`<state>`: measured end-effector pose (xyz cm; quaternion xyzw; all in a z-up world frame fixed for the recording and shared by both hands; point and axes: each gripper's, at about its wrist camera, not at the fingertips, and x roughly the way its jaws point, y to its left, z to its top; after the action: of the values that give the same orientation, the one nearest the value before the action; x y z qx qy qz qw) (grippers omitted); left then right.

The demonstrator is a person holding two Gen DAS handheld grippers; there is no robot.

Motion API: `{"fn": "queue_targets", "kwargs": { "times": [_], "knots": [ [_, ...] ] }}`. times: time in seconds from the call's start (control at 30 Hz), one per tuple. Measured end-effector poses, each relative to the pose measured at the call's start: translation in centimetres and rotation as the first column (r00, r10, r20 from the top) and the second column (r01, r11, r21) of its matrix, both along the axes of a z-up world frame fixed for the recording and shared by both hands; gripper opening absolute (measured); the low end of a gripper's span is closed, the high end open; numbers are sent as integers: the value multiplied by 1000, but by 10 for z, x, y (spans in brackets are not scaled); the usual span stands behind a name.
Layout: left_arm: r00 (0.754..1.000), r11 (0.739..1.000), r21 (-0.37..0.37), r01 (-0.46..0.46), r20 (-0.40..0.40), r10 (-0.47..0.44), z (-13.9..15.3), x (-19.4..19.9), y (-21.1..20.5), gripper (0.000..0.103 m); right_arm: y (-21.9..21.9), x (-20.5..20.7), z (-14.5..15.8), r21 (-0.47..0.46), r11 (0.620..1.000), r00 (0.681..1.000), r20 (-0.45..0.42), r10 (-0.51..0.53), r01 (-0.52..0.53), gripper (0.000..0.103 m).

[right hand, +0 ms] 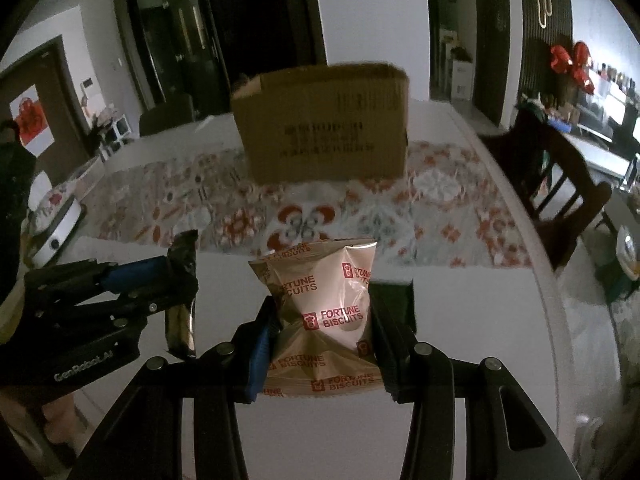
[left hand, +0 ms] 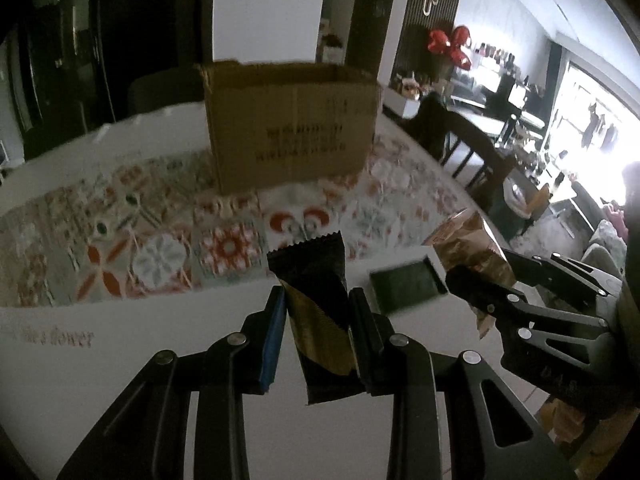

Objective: Organize snacks
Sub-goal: 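Carry the bar and biscuits packet into the cardboard box and open both tools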

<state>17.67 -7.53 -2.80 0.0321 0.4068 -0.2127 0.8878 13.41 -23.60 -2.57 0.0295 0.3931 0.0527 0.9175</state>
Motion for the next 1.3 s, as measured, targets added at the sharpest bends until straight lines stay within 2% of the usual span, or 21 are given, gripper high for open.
{"fn": "queue_targets", "kwargs": {
  "times": [0.2, 0.6, 1.0, 1.3],
  "knots": [
    [996, 1000, -6, -18, 83, 18, 25, 14, 0, 32, -2, 14, 26, -24, 999, 996, 88, -20, 22, 46],
    [976, 999, -22, -32, 214, 36, 68, 52, -2, 32, -6, 55, 58, -4, 1000, 984, 176, -26, 27, 46],
    [967, 998, -42, -51, 249, 60, 90, 107, -8, 32, -9, 112, 83, 5, 1000, 972, 233, -9, 8, 46],
    [969, 997, -45, -59, 238, 68, 93, 157, -19, 32, -14, 166, 89, 6, 1000, 972, 233, 19, -21, 46]
  ]
}}
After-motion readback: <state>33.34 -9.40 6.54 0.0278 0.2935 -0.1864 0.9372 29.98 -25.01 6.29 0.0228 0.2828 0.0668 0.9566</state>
